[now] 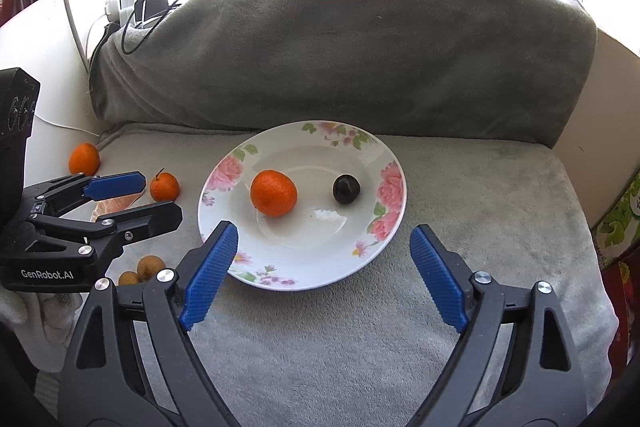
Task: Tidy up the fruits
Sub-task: 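Withdraw both grippers from the plate toward the remaining fruits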
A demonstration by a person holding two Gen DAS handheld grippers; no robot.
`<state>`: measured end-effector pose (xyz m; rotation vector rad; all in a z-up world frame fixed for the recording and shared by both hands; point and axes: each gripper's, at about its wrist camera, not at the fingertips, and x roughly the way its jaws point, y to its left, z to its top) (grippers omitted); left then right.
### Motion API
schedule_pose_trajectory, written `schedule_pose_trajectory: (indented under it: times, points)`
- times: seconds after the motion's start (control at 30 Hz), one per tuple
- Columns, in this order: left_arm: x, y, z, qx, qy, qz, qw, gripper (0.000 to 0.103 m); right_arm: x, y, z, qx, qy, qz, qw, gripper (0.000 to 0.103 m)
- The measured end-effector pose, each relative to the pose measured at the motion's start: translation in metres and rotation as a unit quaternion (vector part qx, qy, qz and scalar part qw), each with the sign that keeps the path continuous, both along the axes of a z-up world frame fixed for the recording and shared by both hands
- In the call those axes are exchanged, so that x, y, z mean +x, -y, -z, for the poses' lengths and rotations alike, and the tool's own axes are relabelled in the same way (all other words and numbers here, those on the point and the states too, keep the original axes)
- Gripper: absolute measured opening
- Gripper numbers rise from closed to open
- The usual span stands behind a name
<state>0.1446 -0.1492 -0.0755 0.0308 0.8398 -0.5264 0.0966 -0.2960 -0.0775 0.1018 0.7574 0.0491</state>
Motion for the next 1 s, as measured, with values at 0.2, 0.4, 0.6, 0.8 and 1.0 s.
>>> schedule_pose_trajectory:
  times: [0.2, 0.4, 0.6, 0.8, 1.0]
  points:
    - [-0.002, -0.018, -0.009, -0.013, 0.007, -0.014, 0.9998, 0.08, -0.008, -0.006, -0.006, 0.008, 0.009, -0.012, 1.0, 0.09]
    - [-0.004, -0.042, -0.02, -0.019, 0.019, -0.03, 0.9992, 0.08, -0.014, -0.018, -0.01, 0.017, 0.017, -0.034, 0.999, 0.09]
    - [-0.007, -0.073, -0.026, -0.022, 0.03, -0.056, 0.9978, 0.08, -0.015, -0.034, -0.013, 0.031, 0.02, -0.059, 0.998, 0.09]
    - [-0.008, -0.105, -0.026, -0.025, 0.034, -0.083, 0.9957, 0.08, -0.013, -0.049, -0.012, 0.039, 0.018, -0.085, 0.995, 0.09]
    - [-0.01, -0.121, -0.015, -0.026, 0.022, -0.087, 0.9956, 0.064, -0.009, -0.062, -0.01, 0.052, 0.011, -0.107, 0.993, 0.087]
